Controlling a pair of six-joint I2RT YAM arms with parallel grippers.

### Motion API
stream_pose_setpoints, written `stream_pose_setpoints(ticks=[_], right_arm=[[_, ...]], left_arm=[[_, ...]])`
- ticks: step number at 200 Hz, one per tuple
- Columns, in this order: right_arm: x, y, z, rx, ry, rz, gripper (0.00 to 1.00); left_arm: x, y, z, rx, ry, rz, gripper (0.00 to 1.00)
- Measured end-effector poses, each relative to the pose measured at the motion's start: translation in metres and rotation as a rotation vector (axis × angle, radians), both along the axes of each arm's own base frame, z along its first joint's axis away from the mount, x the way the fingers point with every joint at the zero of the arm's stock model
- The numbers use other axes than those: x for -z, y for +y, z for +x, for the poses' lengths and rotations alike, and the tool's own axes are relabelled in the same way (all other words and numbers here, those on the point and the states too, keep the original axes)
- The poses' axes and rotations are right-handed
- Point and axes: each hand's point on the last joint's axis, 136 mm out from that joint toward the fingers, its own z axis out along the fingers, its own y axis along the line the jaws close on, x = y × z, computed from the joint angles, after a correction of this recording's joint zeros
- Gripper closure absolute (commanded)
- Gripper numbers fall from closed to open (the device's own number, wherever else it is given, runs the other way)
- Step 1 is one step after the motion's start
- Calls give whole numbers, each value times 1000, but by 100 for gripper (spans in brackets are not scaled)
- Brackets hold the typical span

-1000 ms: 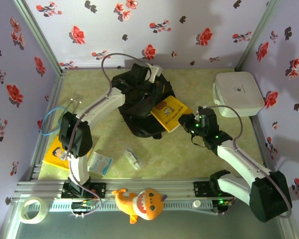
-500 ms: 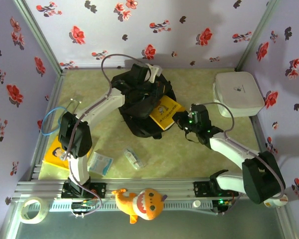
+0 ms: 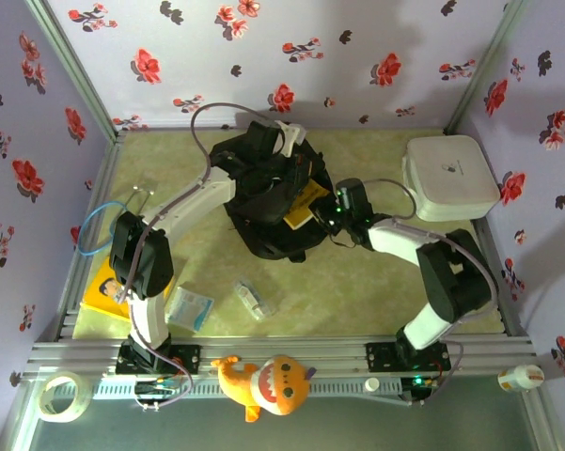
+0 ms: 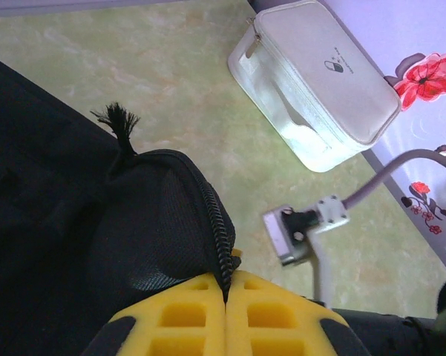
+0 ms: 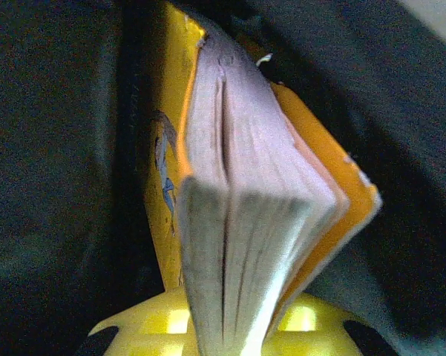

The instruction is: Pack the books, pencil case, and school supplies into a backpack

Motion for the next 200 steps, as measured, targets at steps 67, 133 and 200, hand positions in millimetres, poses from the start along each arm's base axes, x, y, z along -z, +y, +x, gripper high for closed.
stream_pose_setpoints(ticks=[67,133,200], right_arm=[[10,28,35,30,-9,119,89],[20,47,59,42,-10,182,86],[24,42,51,40,15,224,54]], left_arm=[[-5,-2,2,-18,8,-30,100],[-10,-3,4,-30,7,-55,100],[-13,-3,7,-39,0,-63,100]])
